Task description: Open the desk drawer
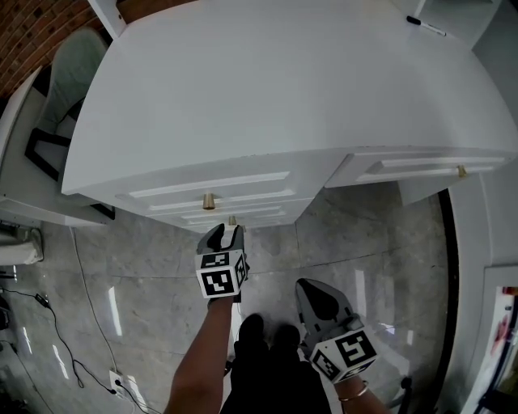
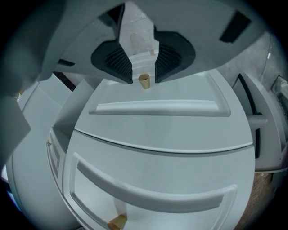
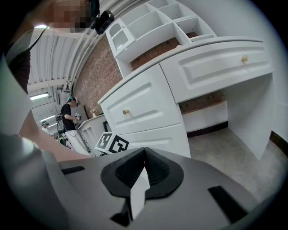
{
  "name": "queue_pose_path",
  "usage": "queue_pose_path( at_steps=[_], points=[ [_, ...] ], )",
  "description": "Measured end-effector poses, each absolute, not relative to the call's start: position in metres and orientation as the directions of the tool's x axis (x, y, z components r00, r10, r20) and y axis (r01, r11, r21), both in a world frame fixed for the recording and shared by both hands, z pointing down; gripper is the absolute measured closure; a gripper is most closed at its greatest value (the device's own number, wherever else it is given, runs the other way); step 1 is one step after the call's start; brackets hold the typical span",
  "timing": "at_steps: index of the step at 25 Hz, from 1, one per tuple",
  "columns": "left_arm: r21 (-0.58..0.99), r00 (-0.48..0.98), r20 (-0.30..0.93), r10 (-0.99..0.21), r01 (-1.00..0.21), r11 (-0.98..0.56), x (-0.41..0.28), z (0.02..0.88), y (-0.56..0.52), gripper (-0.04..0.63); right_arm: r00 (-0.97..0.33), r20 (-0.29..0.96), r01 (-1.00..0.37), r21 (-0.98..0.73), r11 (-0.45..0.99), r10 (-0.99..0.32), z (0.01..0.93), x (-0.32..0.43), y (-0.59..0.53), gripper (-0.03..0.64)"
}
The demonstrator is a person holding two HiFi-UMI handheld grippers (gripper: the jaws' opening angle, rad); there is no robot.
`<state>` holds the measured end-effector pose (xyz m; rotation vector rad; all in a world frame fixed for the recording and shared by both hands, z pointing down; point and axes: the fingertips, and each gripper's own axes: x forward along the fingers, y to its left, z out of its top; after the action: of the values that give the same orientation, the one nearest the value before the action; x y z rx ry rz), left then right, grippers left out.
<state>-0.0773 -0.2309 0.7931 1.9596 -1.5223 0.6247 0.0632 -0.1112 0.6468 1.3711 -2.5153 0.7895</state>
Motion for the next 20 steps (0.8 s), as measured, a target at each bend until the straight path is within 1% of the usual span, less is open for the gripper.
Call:
queue_pose_path(
  at_steps=[5, 7, 11, 13, 20],
  points=[
    [0.145, 0.222, 0.682, -0.697, -0.975, -0.169, -0.08, 0.805, -0.24, 0.456, -0.553, 0.416, -0.828, -0.367, 0.423, -0.722, 0.657, 0.066, -0.109, 0.612],
    [0.145, 0.216, 0.682, -0.698, -0.976, -0.16, -0.08, 0.807, -0.243, 0.459, -0.55, 0.407, -0.829, -0.37, 0.418, -0.729, 0.658, 0.067, -0.11, 0.612],
    [0.146, 0.214, 0.689, -0.692, -0.977, -0.157, -0.079, 0.81, -0.247, 0.477, -0.546, 0.392, -0.831, -0.366, 0.419, -0.74, 0.66, 0.069, -0.109, 0.612],
    [0.147, 0.213, 0.693, -0.689, -0.977, -0.155, -0.077, 0.81, -0.246, 0.506, -0.542, 0.4, -0.834, -0.364, 0.415, -0.739, 0.66, 0.071, -0.107, 0.612],
    [0.162, 0.205, 0.706, -0.678, -0.979, -0.127, -0.078, 0.809, -0.239, 0.517, -0.52, 0.416, -0.848, -0.353, 0.395, -0.746, 0.652, 0.078, -0.099, 0.612]
  ],
)
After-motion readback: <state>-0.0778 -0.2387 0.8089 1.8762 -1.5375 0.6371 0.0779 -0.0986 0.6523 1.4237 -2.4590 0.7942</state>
